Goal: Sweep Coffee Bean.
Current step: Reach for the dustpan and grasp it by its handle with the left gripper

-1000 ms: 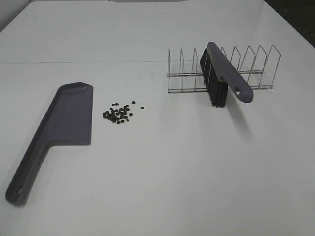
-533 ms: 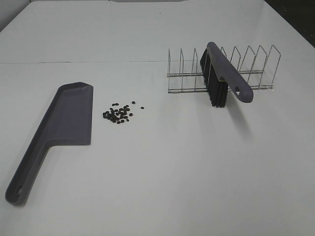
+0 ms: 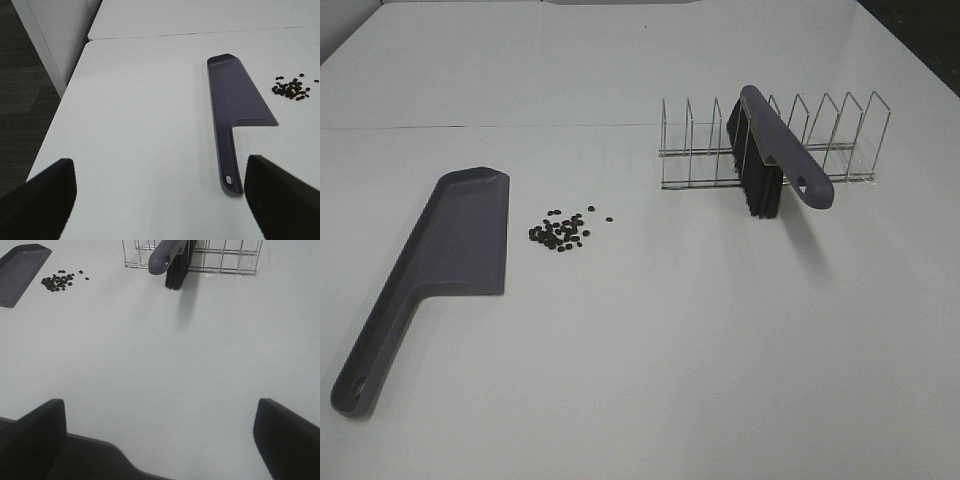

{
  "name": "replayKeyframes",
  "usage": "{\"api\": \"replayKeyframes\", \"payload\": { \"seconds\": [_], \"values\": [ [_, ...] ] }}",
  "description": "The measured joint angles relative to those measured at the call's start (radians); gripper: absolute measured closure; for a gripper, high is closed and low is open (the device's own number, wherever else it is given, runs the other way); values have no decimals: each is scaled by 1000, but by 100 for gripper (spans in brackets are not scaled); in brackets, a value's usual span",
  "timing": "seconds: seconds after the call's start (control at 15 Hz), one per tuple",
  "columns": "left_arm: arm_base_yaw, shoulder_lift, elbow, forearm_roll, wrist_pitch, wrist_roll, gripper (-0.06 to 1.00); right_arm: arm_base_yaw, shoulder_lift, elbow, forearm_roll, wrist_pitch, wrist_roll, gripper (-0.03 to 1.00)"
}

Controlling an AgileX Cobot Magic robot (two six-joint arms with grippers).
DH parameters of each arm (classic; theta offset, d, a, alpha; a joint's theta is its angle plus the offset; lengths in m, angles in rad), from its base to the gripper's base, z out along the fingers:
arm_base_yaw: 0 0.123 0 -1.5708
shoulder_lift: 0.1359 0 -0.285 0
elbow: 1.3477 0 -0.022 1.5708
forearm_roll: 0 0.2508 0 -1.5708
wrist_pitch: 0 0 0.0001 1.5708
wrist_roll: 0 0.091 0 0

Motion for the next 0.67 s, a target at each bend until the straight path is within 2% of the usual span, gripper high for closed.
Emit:
{"api": "replayKeyframes", "payload": {
  "seconds": [0.67],
  "values": [
    [0,0,0,0,0,0,11,0,0,0,0,0,0,2]
  ]
}}
